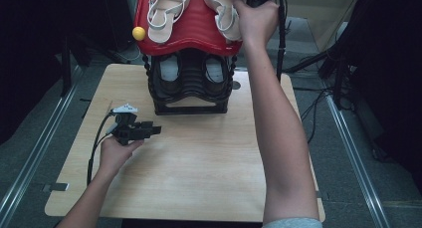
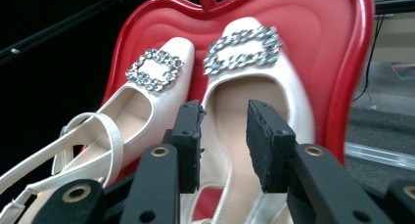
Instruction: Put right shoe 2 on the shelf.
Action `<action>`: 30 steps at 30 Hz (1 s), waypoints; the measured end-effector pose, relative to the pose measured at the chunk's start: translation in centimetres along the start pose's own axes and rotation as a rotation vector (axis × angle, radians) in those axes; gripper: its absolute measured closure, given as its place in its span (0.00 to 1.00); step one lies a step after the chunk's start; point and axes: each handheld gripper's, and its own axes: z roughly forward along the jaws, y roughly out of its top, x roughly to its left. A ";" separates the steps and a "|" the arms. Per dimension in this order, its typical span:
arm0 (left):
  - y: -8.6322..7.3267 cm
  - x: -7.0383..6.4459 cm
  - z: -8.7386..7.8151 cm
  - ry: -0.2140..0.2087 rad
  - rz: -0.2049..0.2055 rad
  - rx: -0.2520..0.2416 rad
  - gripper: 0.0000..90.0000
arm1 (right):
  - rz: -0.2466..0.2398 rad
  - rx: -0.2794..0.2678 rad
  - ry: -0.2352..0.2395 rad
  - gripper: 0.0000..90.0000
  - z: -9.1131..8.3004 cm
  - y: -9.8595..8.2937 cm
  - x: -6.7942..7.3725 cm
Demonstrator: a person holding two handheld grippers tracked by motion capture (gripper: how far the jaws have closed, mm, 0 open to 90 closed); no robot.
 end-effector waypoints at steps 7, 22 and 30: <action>0.0 0.0 0.0 0.002 -0.003 -0.001 0.54 | 0.005 0.009 -0.020 0.75 -0.8 -0.2 -1.3; 0.0 0.0 0.0 0.007 0.003 -0.004 0.54 | 0.021 -0.006 -0.059 0.73 -2.3 -1.9 -4.8; 0.1 0.2 -0.2 0.000 -0.018 -0.007 0.53 | 0.046 -0.017 -0.058 0.73 -2.7 -3.3 -6.4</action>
